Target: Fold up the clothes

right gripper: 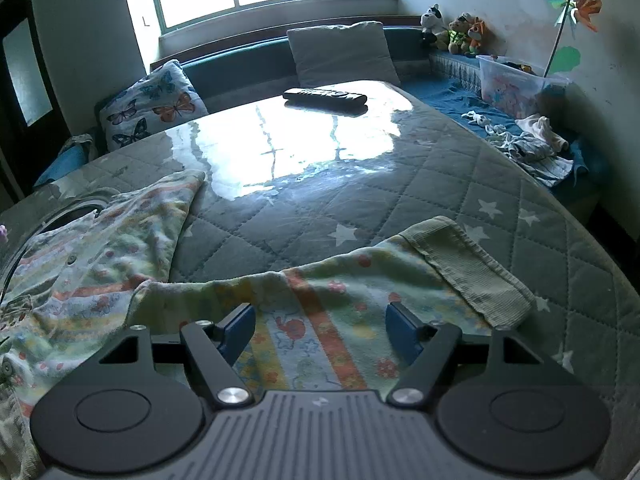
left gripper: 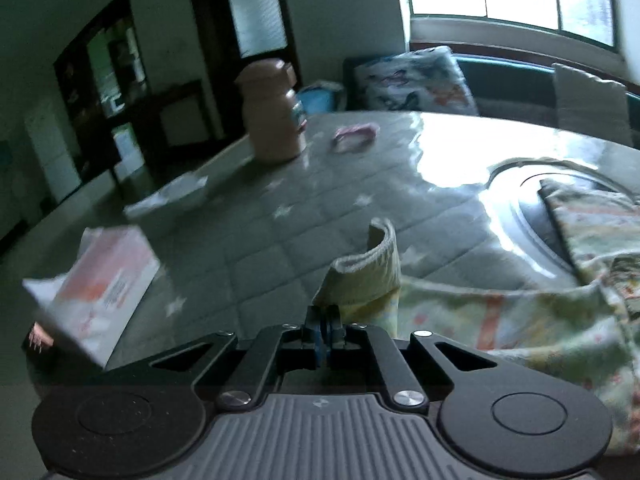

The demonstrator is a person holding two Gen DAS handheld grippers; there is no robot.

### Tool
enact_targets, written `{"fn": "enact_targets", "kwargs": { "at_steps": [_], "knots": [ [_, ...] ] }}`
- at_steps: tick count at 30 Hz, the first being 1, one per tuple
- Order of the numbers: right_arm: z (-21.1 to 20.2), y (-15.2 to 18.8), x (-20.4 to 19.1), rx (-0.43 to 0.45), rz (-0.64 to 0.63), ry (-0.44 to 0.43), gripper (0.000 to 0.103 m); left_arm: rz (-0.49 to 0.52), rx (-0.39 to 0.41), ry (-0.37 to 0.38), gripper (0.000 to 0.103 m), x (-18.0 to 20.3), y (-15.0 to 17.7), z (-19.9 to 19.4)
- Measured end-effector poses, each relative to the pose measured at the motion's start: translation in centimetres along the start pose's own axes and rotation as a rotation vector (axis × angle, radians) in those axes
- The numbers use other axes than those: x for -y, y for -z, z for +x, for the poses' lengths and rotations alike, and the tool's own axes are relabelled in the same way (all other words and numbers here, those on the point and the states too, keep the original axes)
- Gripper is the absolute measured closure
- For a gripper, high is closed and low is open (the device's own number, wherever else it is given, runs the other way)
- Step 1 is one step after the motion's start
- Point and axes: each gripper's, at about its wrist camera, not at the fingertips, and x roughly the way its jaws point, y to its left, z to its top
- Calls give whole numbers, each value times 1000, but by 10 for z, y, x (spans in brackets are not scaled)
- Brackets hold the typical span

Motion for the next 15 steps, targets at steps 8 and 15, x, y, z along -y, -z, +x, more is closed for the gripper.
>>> {"fn": "enact_targets", "kwargs": {
  "at_steps": [8, 15],
  "knots": [
    [-4, -2, -3, 5, -7, -30, 29, -106, -59, -65, 86, -19, 6, 3],
    [-3, -6, -14, 11, -31, -64, 29, -84, -22, -108, 83, -22, 3, -11]
  ]
}}
